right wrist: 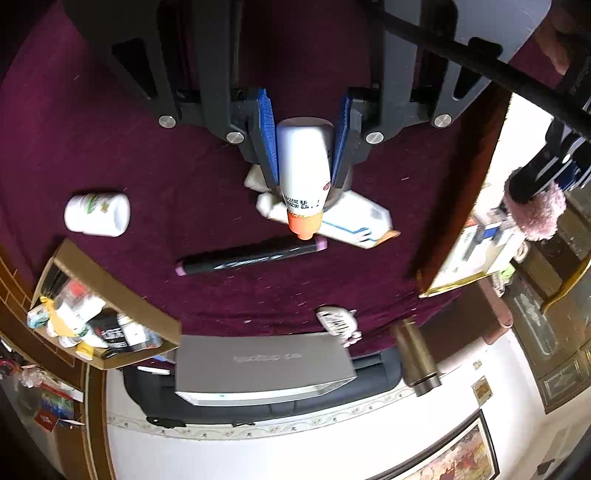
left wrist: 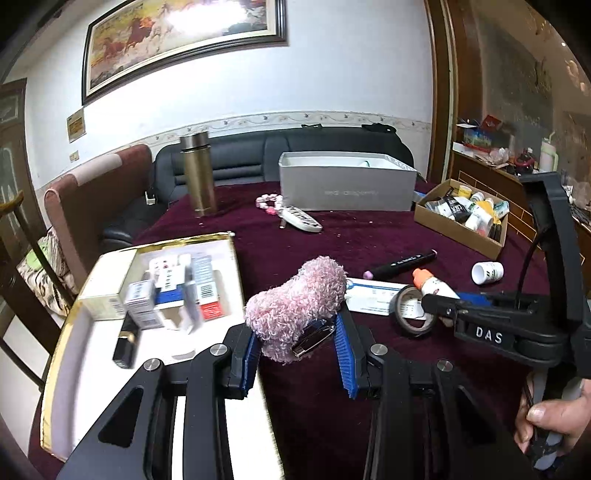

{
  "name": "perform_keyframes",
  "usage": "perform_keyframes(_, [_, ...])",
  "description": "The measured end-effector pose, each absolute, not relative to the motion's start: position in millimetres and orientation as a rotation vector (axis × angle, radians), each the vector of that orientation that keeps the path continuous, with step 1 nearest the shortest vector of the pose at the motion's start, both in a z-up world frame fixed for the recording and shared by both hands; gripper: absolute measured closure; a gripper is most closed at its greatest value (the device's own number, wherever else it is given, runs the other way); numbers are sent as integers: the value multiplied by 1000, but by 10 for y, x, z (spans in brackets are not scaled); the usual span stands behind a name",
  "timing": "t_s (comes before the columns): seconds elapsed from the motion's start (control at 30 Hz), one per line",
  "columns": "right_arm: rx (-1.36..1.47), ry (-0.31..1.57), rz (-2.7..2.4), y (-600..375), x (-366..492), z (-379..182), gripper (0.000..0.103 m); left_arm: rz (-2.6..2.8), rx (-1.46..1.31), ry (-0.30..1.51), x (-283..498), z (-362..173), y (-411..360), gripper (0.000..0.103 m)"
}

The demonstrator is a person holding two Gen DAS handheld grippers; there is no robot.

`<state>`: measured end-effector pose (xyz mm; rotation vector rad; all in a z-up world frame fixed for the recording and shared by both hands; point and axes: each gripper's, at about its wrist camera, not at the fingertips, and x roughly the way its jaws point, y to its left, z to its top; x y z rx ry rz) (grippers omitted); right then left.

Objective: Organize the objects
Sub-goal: 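Lift the pink puff and white bottle and carry them toward the tray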

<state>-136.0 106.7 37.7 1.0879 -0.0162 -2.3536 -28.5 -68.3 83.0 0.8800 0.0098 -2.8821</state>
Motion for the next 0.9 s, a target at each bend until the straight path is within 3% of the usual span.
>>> perform_keyframes(0.3, [1036, -14, -2263, 554, -938, 578, 78, -2843, 861, 127, -62, 800, -1125, 72])
perform_keyframes(0.9, [1026, 190, -2078, -676, -446, 593, 78, -2663, 941, 361, 221, 659, -2381, 71])
